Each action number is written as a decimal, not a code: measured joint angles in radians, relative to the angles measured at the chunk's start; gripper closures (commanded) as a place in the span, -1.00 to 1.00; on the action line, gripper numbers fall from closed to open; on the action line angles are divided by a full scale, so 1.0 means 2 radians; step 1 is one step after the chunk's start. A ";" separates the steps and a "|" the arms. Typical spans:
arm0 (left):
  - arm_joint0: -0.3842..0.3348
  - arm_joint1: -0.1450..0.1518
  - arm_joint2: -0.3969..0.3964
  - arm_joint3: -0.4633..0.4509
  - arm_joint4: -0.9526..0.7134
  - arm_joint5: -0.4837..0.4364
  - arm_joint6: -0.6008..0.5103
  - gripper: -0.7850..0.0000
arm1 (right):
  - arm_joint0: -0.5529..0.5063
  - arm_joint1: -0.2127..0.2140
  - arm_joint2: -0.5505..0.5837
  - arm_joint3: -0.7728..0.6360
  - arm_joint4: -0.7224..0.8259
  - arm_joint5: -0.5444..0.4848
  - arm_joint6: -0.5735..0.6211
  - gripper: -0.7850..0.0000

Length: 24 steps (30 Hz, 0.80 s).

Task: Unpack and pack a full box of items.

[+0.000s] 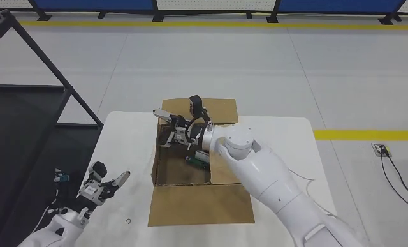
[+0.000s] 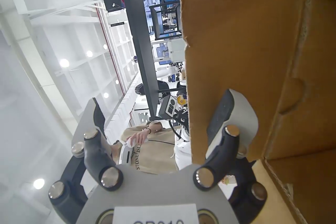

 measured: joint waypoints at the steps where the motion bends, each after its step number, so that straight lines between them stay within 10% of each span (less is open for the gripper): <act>1: 0.000 0.000 -0.004 0.004 -0.004 0.001 0.001 -1.00 | 0.004 -0.007 -0.008 0.005 0.000 -0.004 -0.013 -1.00; 24: 0.018 0.002 -0.035 -0.038 -0.052 -0.023 -0.012 -1.00 | 0.053 -0.101 -0.049 0.160 0.030 -0.058 -0.014 -1.00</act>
